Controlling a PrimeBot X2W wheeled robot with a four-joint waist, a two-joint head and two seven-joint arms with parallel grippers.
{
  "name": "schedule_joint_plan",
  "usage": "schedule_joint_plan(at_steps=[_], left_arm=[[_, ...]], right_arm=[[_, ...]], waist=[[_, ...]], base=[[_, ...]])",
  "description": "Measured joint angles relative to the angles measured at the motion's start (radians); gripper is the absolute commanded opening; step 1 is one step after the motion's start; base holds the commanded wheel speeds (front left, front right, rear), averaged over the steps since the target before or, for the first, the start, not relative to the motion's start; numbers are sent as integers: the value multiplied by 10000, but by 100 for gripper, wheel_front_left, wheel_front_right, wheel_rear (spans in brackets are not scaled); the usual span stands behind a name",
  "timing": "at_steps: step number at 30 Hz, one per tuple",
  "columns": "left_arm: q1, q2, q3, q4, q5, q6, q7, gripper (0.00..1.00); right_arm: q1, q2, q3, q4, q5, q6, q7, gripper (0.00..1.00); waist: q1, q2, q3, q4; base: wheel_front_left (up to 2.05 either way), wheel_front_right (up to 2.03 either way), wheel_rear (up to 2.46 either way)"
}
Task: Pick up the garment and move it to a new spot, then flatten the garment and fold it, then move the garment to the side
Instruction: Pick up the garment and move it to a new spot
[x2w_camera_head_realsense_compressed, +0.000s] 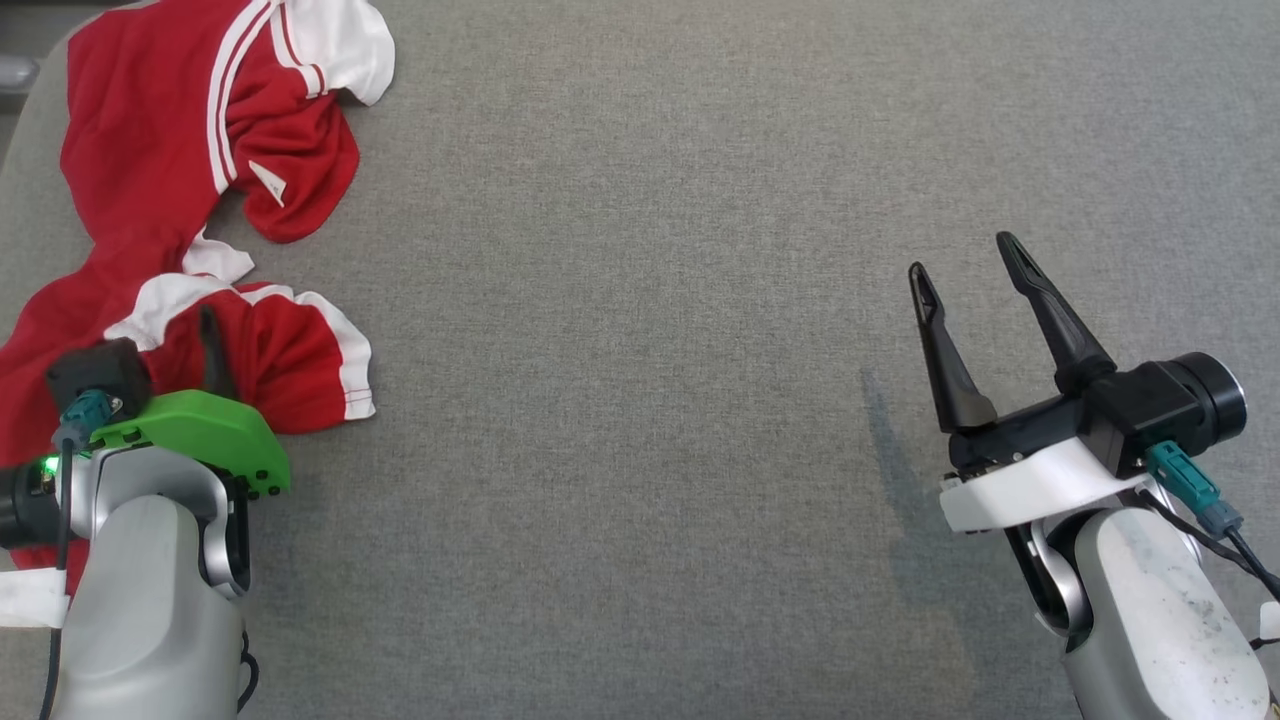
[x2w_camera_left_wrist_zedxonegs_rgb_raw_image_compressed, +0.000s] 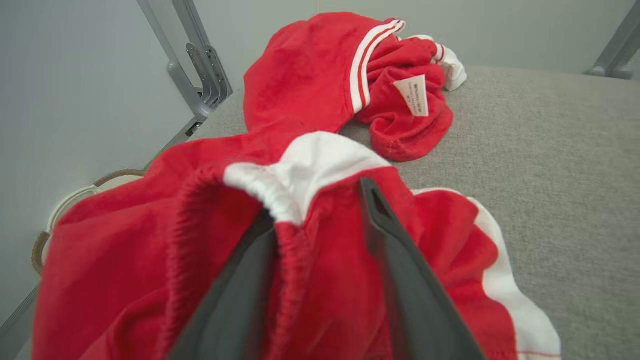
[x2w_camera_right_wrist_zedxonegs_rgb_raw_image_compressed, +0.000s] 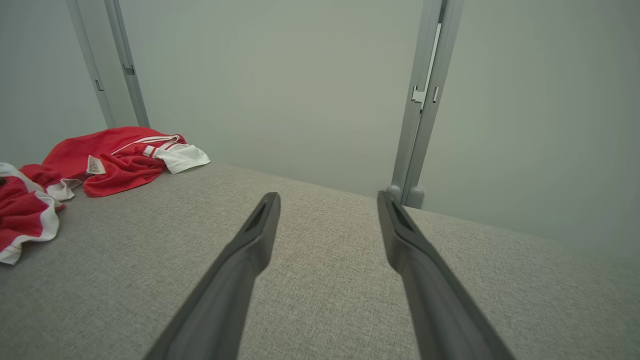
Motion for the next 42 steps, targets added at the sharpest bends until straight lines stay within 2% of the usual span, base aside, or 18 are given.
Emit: schedule_joint_plan(at_steps=[12, 26, 31, 37, 42], left_arm=[[-188, -311, -203, -209, -12, -98, -686, 0], [-198, -683, -1722, -1802, 167, -1346, -775, 0], [-369, -779, -2516, -2171, 50, -1850, -775, 0], [-1249, -826, -3480, -2834, -389, -1998, -775, 0], [-2105, -823, -4399, -3841, -1463, -2027, -803, 0]], right_arm=[[-105, 75, -268, 272, 192, -42, -2, 100], [679, 199, -290, 604, 500, -134, -17, 100], [944, 234, -249, 692, 523, -209, -17, 100], [1127, 303, -155, 729, 523, -211, -17, 100], [1127, 362, 19, 723, 522, -209, -17, 100]], waist=[[-1, 0, -559, 37], [-1, 0, -1798, 80], [-1, 0, -2053, -243], [-1, 0, -2244, -829], [-1, 0, -2336, -1420]], base=[[0, 0, 0], [0, 0, 0], [0, 0, 0], [0, 0, 0], [0, 0, 0]])
